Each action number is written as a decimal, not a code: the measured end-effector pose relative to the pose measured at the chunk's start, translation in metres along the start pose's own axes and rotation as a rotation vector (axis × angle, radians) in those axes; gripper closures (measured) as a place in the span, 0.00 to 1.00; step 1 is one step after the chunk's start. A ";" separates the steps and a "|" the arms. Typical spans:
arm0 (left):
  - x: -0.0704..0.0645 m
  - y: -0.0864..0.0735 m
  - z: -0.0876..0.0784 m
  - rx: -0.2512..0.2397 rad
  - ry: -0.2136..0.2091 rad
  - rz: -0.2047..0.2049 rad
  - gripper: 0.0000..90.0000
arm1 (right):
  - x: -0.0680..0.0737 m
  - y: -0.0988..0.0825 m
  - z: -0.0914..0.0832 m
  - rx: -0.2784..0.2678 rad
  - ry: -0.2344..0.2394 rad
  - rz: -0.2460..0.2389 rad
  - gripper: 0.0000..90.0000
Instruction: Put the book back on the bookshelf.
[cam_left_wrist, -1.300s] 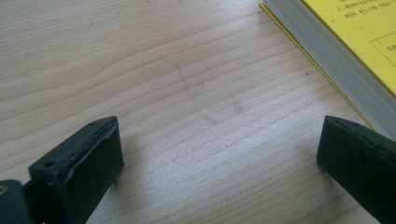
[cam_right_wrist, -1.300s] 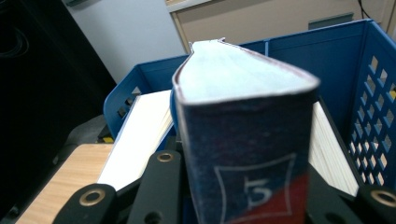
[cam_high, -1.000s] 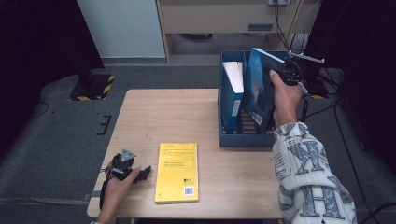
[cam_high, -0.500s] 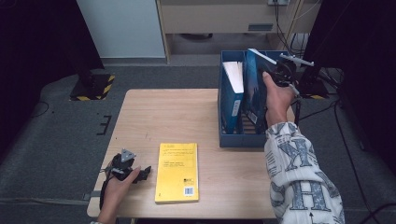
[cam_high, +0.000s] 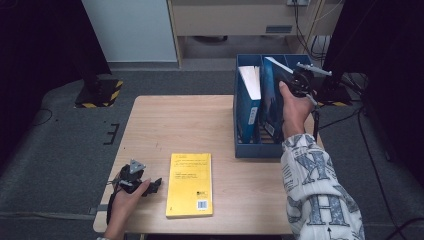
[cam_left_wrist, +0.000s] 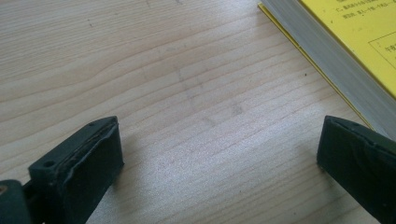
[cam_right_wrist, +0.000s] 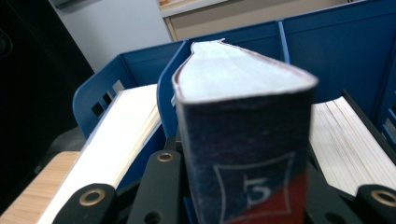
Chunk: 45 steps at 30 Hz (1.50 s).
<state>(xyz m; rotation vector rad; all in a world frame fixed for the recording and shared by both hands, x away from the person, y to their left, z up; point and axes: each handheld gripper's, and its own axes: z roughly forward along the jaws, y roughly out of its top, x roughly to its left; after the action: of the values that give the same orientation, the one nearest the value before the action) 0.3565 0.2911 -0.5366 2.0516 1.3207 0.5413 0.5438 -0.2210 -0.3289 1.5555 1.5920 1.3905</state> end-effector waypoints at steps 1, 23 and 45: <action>0.000 0.000 0.000 0.001 0.000 0.000 0.00 | 0.000 -0.001 0.001 0.006 -0.006 -0.008 0.81; 0.000 0.000 0.001 0.000 -0.003 -0.001 0.00 | -0.001 -0.018 0.015 0.013 -0.011 -0.007 0.81; 0.000 0.001 0.001 0.003 -0.005 0.004 0.00 | -0.004 -0.032 0.013 0.025 0.003 -0.002 0.81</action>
<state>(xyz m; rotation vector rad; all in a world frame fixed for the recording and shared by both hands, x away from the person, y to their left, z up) 0.3576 0.2908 -0.5365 2.0571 1.3159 0.5360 0.5433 -0.2149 -0.3630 1.5667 1.6176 1.3778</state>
